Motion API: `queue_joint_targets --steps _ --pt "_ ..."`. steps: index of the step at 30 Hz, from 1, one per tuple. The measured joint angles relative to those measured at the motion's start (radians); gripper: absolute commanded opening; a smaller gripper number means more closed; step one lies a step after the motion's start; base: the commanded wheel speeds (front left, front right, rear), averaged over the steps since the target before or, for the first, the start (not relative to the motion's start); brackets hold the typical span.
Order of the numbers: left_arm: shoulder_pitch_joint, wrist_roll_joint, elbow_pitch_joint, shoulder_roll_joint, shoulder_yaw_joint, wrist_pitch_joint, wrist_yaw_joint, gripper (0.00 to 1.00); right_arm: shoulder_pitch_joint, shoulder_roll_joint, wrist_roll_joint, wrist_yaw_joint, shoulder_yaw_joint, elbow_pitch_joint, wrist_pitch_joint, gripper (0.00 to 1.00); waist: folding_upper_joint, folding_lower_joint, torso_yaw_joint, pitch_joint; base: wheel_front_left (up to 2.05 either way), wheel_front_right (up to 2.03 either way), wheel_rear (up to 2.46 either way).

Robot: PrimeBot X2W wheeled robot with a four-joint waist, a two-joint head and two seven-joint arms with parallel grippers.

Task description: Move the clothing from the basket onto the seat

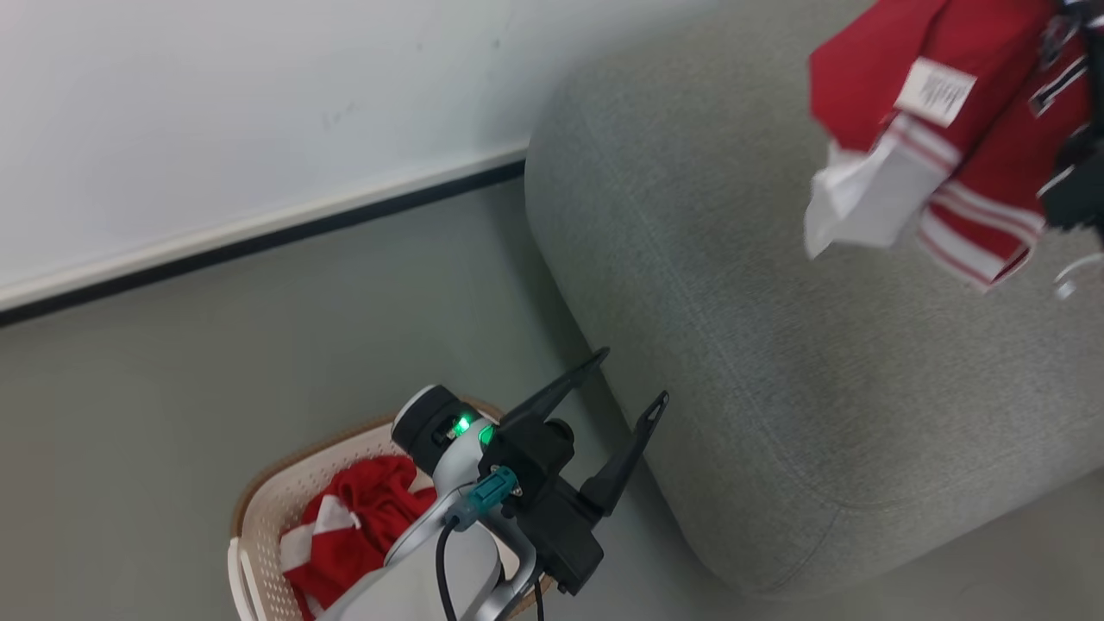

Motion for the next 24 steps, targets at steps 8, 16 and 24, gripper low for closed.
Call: queue_joint_targets --steps 8,16,24 --pt "-0.052 0.046 -0.068 0.037 0.000 0.001 0.016 1.00 -0.170 -0.022 0.003 0.000 -0.010 0.131 0.034 0.00 0.0001 0.0001 0.048 0.115 0.00 0.00 0.00" --pt "-0.095 0.078 -0.132 0.080 0.002 0.028 0.033 1.00 -0.260 -0.047 0.004 -0.004 -0.039 0.208 0.035 0.00 0.0001 0.0000 0.080 0.236 0.00 0.00 0.00" --pt "-0.156 0.118 -0.197 0.130 0.025 0.059 0.050 1.00 -0.321 -0.028 0.013 -0.027 -0.059 0.263 0.007 0.00 0.0001 0.0000 0.084 0.359 0.00 0.00 0.00"
